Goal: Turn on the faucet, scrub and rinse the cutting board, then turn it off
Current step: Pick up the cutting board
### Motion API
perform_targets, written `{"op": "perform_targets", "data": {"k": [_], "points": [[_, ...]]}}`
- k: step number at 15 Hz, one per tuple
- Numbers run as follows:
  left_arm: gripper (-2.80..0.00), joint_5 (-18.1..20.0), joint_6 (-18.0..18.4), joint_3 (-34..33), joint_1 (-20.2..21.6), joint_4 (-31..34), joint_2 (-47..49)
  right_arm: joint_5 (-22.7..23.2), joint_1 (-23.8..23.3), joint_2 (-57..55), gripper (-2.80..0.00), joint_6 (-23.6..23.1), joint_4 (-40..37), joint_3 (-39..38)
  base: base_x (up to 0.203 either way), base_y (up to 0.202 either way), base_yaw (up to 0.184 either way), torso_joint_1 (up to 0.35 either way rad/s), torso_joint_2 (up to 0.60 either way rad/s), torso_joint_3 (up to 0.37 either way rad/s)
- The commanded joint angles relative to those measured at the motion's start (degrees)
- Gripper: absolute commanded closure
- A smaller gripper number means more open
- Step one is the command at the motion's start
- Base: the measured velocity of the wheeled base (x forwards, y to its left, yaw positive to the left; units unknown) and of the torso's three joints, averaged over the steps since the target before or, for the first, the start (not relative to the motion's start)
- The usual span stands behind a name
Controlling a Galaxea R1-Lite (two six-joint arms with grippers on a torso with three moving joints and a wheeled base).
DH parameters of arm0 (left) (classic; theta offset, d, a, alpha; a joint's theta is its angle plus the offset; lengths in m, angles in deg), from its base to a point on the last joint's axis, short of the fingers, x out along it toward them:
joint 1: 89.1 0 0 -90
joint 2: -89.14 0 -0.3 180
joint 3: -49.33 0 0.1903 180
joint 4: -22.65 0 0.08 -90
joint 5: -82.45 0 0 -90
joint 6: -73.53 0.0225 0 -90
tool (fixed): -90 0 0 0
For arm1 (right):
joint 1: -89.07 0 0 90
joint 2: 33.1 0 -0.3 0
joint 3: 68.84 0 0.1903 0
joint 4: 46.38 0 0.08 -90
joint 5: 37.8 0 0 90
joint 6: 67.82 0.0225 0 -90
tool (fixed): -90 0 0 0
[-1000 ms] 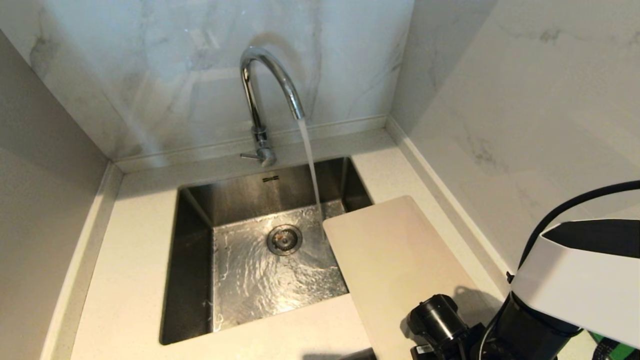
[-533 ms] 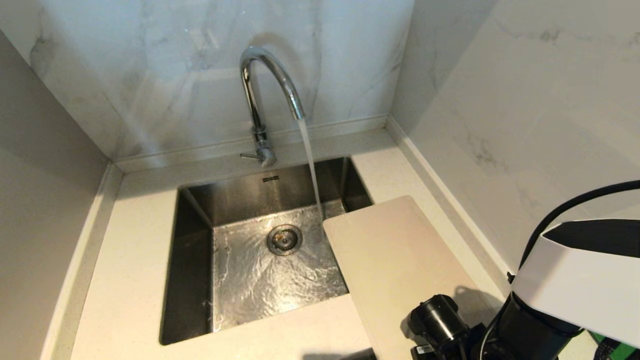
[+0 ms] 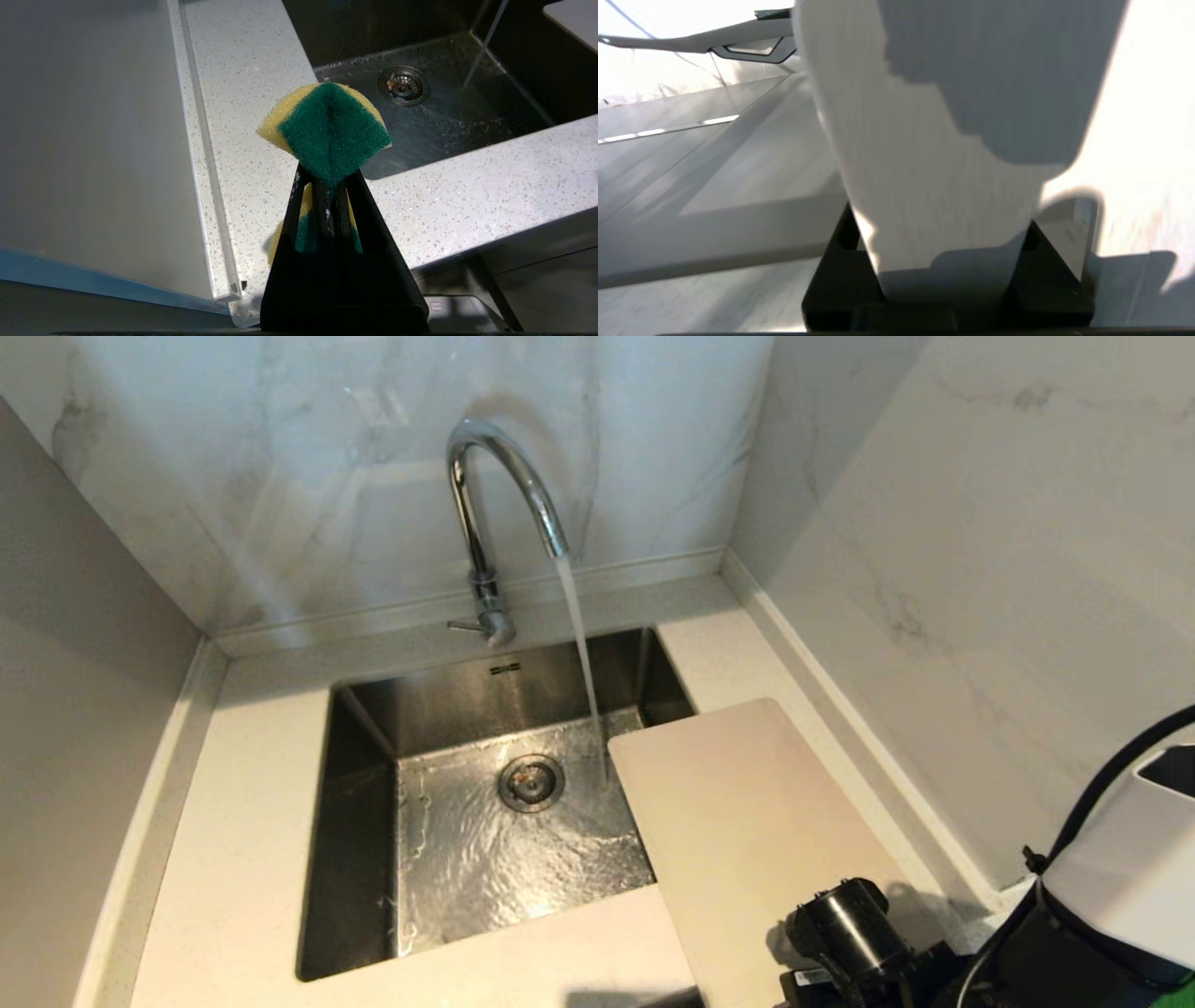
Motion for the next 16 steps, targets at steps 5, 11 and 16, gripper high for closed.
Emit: {"op": "perform_targets", "data": {"k": [5, 11, 16], "points": [[0.0, -0.01, 0.02, -0.04, -0.04, -0.05, -0.01, -3.84, 0.03, 9.02, 0.0, 1.06, 0.21, -0.85, 0.0, 0.0, 0.0, 0.0, 0.0, 0.0], [0.0, -0.01, 0.02, -0.01, 0.0, 0.04, -0.01, -5.43, -0.65, 17.34, 0.0, 0.96, -0.19, -1.58, 0.0, 0.0, 0.0, 0.0, 0.0, 0.0], [0.0, -0.01, 0.02, -0.02, 0.0, 0.04, -0.1, -7.17, -0.76, 21.36, 0.0, -2.04, 0.12, -0.23, 0.0, 0.0, 0.0, 0.0, 0.0, 0.0]]}}
